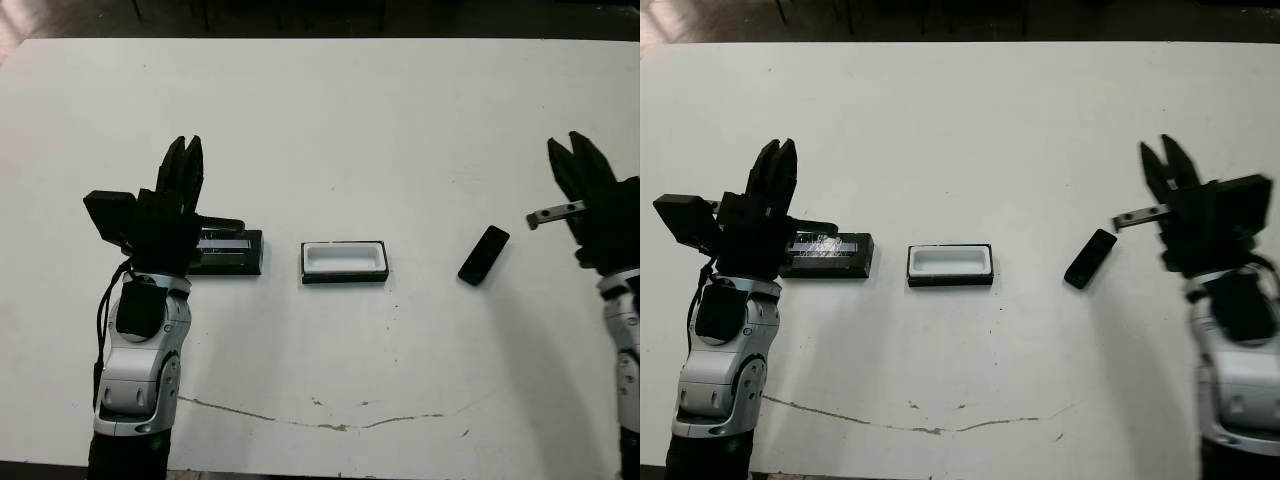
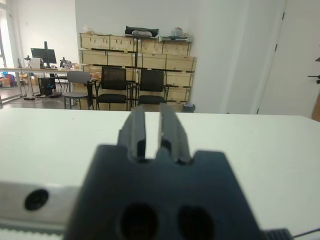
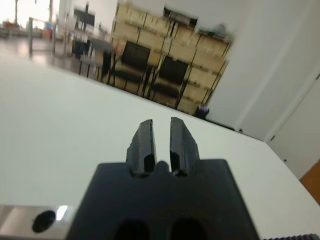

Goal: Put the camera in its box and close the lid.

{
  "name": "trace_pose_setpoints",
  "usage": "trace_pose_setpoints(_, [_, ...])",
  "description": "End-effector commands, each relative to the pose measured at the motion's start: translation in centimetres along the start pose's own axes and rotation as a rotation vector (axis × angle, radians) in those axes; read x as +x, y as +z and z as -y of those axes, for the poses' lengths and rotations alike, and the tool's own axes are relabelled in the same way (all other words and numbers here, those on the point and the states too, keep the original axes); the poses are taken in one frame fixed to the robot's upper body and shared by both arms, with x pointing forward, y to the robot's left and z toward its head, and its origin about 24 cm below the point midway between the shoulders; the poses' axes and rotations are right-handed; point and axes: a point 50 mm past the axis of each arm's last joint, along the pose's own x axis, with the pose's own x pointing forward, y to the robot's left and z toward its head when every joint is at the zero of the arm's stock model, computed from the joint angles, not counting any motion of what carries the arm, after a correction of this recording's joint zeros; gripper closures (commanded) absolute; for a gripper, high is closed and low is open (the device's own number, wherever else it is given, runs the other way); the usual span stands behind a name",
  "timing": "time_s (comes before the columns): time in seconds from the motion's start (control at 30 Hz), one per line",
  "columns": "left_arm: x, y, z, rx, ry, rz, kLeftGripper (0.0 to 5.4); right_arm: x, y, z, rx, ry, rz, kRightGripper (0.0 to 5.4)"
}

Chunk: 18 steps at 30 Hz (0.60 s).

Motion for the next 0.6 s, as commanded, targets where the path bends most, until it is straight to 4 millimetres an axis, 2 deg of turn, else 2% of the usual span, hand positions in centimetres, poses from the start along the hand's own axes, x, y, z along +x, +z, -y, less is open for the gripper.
trace_pose_setpoints(0.03, [-0.5, -0.5, -0.4, 0.007, 0.003, -0.037, 5.38, -0.5, -0.8, 0.6, -0.028, 0.093, -0.161, 5.40])
trace_pose_setpoints(0.33, [-1.0, -0.5, -1.0, 0.041, 0.002, -0.039, 5.38, -0.6, -3.0, 0.7, -0.125, 0.339, -0.399, 5.40])
trace_pose_setpoints(0.6, [-1.4, -0.4, -1.4, 0.044, 0.022, -0.047, 5.38, -0.9, -3.5, 0.1, -0.235, 0.520, -0.567, 5.40])
